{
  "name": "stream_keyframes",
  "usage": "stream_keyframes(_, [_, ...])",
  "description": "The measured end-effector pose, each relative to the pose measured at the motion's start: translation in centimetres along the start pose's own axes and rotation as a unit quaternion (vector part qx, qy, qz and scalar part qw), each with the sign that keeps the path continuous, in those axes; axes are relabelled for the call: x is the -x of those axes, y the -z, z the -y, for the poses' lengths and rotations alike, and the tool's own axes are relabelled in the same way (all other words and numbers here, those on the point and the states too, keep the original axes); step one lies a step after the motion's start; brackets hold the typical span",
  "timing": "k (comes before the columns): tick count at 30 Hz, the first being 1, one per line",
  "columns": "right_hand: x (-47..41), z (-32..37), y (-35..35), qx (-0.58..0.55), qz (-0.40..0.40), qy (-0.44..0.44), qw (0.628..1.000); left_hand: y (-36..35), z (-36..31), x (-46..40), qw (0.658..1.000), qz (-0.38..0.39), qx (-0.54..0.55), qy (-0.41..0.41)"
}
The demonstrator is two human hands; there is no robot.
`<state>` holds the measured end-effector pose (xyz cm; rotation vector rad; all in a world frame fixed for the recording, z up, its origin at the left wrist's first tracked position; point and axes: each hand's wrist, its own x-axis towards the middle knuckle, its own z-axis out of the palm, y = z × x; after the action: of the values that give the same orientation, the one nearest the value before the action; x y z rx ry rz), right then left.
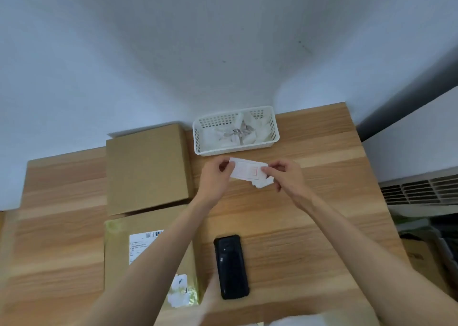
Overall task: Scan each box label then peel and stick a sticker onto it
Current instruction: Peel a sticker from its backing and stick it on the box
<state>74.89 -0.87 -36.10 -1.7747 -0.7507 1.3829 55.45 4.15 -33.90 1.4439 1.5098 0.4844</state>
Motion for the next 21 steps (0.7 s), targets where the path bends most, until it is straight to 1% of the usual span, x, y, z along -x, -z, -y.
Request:
stream_keyframes(3, [4.3,3.1,-1.1,-0.029,-0.003,0.041,0.999,3.5,-2.4,2.5,0.999,-0.022,0.028,-0.023])
stream_keyframes(5, [7.6,5.3,-1.6,-0.049,-0.009,0.075,0.996,5.5,-4.2,4.9,0.996,-0.03,0.074,-0.03])
stream_keyframes(9, [13.3,9.2,-2.0,-0.088,-0.033,0.135,0.986,8.5,-7.0,9.8,0.98,-0.044,0.193,0.001])
stream_keyframes(12, [16.6,11.8,-2.2,-0.083,-0.048,0.179,0.979,9.6,-9.0,13.2,0.967,-0.025,0.253,0.0])
stream_keyframes(17, [21.0,15.6,-1.4,-0.084,-0.023,0.245,0.965,10.6,-12.6,17.2,0.949,-0.047,0.306,-0.061])
stream_keyframes(19, [22.5,16.6,-0.7,-0.106,-0.022,0.264,0.958,10.6,-14.0,18.5,0.937,-0.038,0.339,-0.075])
stream_keyframes(21, [23.7,17.3,-0.1,-0.123,-0.016,0.279,0.952,10.0,-15.5,19.8,0.934,-0.028,0.345,-0.091])
